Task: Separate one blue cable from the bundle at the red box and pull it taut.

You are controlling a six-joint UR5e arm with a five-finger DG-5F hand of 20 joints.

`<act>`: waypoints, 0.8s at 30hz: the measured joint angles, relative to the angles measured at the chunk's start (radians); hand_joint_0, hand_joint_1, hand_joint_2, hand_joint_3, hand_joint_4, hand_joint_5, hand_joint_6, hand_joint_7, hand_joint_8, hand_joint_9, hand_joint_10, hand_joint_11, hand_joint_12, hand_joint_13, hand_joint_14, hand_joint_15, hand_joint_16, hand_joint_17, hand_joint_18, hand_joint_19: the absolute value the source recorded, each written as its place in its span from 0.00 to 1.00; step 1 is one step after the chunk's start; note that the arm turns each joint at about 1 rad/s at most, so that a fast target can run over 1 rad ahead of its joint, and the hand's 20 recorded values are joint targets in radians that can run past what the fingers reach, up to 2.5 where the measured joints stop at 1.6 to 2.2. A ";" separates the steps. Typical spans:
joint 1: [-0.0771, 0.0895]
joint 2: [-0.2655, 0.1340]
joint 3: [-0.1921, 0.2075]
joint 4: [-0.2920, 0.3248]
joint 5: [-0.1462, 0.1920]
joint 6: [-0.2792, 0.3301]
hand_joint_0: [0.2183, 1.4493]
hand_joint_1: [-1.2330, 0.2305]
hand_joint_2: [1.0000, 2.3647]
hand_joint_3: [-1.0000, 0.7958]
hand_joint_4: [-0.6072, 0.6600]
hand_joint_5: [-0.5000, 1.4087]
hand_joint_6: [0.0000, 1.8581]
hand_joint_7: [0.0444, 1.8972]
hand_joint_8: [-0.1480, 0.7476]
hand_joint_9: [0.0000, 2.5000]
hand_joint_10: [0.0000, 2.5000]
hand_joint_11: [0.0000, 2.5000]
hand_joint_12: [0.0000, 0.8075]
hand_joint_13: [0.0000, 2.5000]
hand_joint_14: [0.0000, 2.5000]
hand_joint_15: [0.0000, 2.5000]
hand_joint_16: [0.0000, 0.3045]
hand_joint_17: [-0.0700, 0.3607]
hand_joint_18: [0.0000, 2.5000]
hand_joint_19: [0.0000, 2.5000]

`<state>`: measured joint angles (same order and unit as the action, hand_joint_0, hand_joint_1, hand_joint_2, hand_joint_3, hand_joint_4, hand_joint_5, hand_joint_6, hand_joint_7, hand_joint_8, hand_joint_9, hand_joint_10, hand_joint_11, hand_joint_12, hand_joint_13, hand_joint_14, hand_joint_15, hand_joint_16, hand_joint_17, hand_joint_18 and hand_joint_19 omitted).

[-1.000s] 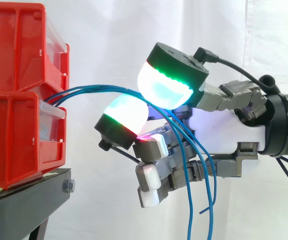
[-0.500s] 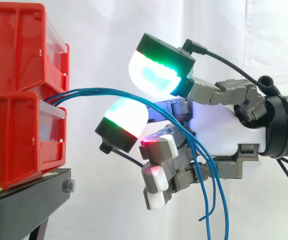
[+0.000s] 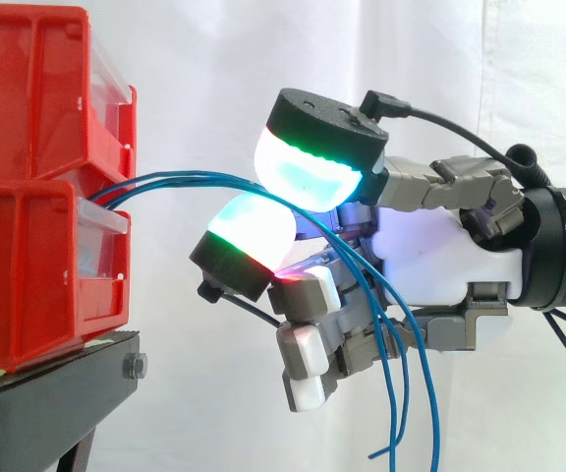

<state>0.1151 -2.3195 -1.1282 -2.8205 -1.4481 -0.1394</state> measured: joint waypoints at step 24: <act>0.000 0.000 0.000 -0.006 0.000 0.000 0.26 0.22 0.00 0.28 0.49 0.18 0.48 0.55 0.51 0.45 0.01 0.41 0.40 0.41 0.01 0.25 0.13 0.36 0.33 0.24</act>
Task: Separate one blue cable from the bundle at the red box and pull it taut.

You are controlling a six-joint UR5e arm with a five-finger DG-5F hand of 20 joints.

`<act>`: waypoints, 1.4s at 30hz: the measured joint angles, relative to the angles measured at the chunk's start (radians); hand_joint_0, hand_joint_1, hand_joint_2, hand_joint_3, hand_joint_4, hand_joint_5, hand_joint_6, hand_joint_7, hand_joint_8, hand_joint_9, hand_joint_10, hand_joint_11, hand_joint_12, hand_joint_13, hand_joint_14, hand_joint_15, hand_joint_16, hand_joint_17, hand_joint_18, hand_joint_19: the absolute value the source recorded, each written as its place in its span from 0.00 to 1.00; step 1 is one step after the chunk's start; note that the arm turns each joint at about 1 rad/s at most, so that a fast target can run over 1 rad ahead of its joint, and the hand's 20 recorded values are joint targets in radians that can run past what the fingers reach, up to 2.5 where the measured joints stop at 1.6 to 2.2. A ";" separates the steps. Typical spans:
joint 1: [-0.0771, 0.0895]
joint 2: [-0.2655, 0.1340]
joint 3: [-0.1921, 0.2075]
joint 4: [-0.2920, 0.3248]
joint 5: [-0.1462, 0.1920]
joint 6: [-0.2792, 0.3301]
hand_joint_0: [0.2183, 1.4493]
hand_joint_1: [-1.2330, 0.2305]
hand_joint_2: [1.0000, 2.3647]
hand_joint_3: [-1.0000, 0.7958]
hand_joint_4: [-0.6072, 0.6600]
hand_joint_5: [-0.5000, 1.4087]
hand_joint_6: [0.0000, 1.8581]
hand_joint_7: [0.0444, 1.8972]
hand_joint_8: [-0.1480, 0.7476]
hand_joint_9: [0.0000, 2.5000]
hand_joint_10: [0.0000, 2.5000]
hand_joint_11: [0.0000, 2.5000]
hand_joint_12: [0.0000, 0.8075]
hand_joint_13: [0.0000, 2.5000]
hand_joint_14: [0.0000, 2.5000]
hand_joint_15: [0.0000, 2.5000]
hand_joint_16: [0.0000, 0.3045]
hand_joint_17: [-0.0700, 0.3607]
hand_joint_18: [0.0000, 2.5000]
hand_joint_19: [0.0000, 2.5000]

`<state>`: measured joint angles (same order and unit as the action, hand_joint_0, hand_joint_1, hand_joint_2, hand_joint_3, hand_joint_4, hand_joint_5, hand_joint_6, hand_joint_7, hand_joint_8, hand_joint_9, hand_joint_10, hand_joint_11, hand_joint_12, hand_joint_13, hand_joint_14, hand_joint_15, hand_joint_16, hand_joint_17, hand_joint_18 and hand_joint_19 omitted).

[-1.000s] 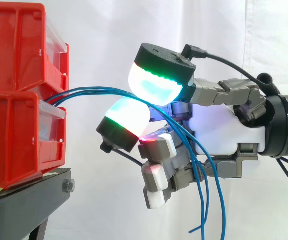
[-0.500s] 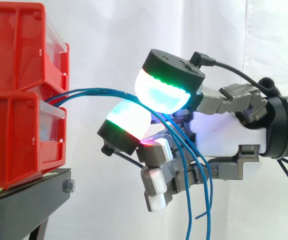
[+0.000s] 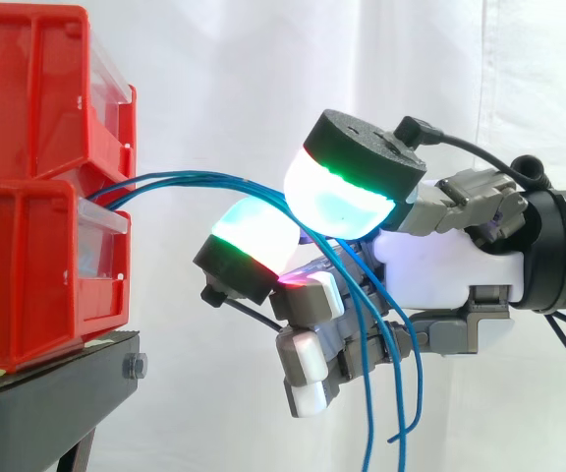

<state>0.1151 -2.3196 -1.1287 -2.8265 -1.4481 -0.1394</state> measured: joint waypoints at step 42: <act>0.003 0.000 0.000 0.000 0.000 0.001 0.39 0.14 0.00 0.28 0.47 0.18 0.49 0.58 0.51 0.46 0.01 0.43 0.40 0.42 0.01 0.26 0.12 0.36 0.35 0.25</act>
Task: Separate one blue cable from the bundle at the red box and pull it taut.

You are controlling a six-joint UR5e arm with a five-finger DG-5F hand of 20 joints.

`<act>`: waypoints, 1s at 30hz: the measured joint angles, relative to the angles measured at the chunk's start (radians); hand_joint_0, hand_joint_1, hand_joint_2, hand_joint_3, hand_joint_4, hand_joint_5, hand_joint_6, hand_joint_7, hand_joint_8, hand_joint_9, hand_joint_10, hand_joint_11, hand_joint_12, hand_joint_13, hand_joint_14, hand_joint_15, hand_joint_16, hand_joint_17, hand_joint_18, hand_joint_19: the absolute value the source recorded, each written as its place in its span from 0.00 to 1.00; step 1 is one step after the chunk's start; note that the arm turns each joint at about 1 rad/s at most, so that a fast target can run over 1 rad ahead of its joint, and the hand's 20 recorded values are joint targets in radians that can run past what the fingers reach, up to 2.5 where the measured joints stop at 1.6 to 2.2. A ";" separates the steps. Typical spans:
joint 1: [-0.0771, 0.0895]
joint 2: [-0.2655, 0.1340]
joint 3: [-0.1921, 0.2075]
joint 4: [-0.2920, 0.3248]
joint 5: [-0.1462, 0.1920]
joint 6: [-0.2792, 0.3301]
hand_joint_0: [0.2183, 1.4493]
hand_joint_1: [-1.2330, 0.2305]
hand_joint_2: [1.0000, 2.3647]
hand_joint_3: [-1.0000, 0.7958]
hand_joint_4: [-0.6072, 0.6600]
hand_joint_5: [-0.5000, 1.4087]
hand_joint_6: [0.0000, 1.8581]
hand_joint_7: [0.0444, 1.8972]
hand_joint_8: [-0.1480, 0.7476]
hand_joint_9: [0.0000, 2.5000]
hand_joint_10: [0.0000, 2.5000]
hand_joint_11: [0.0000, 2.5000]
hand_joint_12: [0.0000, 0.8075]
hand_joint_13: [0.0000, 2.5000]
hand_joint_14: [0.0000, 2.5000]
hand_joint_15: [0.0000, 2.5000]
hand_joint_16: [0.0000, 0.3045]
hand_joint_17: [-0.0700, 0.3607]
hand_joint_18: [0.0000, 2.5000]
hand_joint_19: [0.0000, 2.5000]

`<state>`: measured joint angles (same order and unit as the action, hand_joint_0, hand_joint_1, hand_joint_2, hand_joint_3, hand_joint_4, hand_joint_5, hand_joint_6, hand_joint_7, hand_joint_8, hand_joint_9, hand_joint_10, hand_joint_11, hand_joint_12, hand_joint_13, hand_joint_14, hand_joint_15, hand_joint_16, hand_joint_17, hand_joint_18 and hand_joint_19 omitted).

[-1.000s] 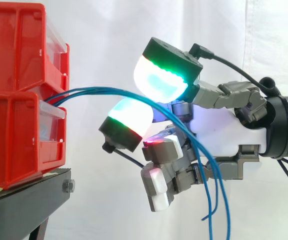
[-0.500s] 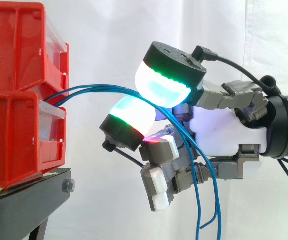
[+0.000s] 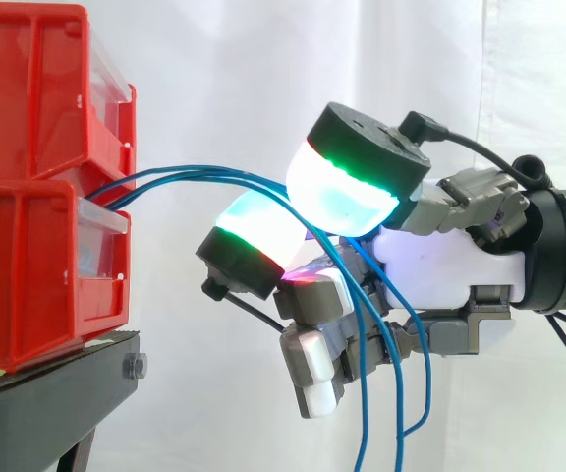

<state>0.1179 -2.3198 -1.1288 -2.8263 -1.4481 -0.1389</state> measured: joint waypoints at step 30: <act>-0.003 0.000 0.001 -0.001 0.000 0.002 0.29 0.42 0.01 0.43 0.48 0.25 0.32 0.75 0.49 0.51 0.01 0.36 0.44 0.43 0.01 0.26 0.14 0.38 0.35 0.30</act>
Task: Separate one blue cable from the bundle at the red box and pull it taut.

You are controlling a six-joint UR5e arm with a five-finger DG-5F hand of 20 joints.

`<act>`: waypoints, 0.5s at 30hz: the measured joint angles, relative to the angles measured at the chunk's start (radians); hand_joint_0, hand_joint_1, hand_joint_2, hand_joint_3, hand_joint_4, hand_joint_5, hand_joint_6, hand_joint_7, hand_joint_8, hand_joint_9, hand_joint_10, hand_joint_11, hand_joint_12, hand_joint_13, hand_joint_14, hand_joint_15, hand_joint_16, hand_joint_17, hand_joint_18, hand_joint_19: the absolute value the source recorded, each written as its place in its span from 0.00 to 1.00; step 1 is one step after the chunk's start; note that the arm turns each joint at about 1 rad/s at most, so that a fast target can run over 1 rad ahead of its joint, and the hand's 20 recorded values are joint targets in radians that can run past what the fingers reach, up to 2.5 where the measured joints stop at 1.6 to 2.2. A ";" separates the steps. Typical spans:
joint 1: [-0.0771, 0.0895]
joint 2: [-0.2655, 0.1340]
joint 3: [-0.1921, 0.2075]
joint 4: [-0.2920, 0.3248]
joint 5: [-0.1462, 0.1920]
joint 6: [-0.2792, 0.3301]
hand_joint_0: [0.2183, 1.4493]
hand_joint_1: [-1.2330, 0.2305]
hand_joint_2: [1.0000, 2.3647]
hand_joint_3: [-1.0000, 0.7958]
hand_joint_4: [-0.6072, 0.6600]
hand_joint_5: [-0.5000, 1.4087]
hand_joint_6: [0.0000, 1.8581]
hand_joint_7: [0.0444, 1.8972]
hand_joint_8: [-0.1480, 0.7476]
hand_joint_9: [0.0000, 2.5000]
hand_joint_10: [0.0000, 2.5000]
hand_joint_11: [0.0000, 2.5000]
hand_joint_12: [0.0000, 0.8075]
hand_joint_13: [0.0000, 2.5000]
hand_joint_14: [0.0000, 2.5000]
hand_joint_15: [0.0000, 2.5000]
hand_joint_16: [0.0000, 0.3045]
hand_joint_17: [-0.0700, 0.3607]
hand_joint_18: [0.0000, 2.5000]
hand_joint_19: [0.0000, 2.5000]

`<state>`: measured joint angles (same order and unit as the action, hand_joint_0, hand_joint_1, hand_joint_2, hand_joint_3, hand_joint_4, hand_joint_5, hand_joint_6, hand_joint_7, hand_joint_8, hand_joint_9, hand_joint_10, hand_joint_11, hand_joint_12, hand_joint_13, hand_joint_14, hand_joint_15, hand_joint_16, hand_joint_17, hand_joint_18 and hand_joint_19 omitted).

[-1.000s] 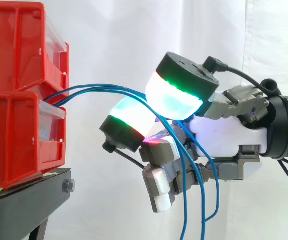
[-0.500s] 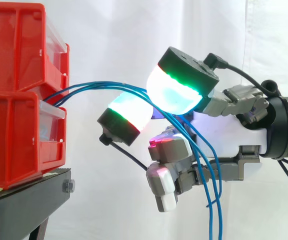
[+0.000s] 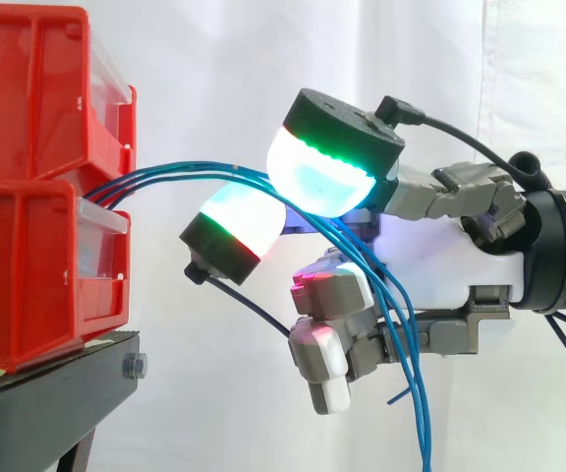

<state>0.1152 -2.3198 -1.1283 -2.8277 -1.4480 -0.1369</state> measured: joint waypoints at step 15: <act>0.002 0.000 0.000 0.001 0.000 -0.001 0.32 0.22 0.01 0.37 0.49 0.18 0.45 0.64 0.48 0.48 0.01 0.50 0.44 0.40 0.01 0.27 0.14 0.38 0.34 0.29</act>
<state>0.1168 -2.3194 -1.1286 -2.8271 -1.4481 -0.1376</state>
